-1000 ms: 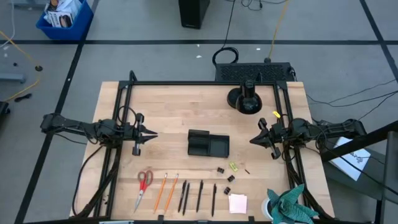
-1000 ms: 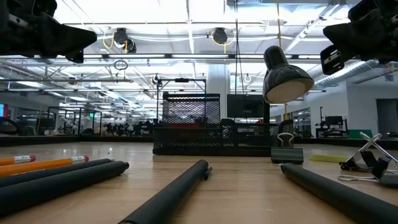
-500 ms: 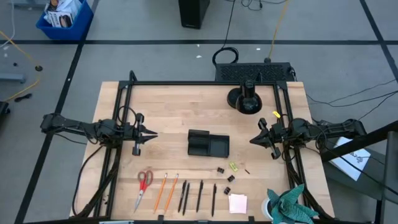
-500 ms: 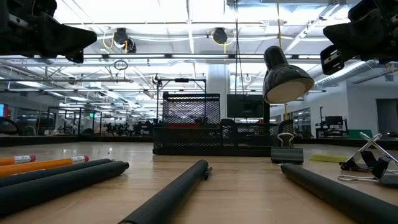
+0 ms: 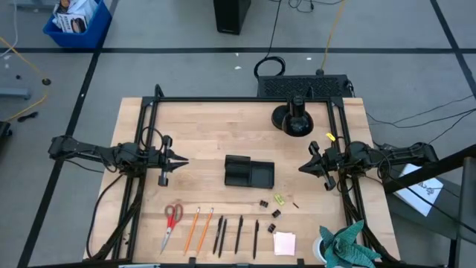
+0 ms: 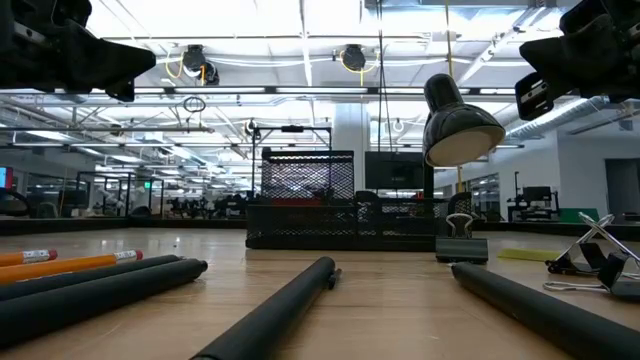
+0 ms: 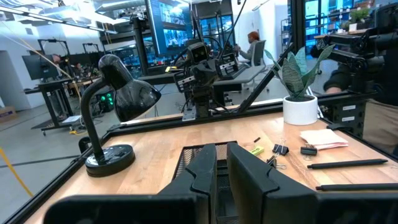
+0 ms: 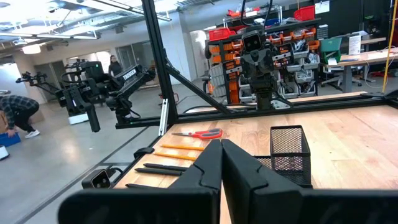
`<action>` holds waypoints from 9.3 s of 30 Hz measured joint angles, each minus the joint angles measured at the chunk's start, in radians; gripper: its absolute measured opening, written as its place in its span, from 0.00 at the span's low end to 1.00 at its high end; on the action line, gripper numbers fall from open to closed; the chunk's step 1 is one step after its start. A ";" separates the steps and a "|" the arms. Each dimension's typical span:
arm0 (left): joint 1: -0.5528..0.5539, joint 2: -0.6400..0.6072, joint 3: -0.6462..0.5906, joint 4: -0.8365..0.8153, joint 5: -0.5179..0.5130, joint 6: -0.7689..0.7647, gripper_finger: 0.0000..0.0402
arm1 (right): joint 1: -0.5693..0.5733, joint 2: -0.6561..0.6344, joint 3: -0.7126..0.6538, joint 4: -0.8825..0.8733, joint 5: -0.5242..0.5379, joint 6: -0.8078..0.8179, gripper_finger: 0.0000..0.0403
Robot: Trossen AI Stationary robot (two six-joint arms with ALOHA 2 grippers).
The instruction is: Pick and place office supplies into organizer
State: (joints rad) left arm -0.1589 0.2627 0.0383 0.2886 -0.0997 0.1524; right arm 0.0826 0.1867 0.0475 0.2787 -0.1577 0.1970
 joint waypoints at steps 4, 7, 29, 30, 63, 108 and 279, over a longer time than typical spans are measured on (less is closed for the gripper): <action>0.000 0.000 0.000 0.000 0.000 0.000 0.12 | 0.000 0.000 0.000 0.000 0.000 0.000 0.00; 0.000 0.000 0.000 0.000 0.000 0.000 0.12 | 0.000 0.000 0.000 0.000 0.000 0.000 0.00; 0.000 0.000 0.000 0.000 0.000 0.000 0.12 | 0.000 0.000 0.000 0.000 0.000 0.000 0.00; 0.000 0.000 0.000 0.000 0.000 0.000 0.12 | 0.000 0.000 0.000 0.000 0.000 0.000 0.00; 0.000 0.000 0.000 0.000 0.000 0.000 0.12 | 0.000 0.000 0.000 0.000 0.000 0.000 0.00; 0.000 0.000 0.000 0.088 -0.003 -0.191 0.12 | -0.002 0.004 0.000 0.045 0.003 -0.107 0.00; -0.472 1.558 0.917 -0.849 0.113 -1.672 0.43 | -0.002 0.004 0.000 0.106 0.035 -0.261 0.00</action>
State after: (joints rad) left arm -0.6308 1.8210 0.9550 -0.5609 0.0130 -1.5199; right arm 0.0807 0.1905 0.0475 0.3847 -0.1230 -0.0639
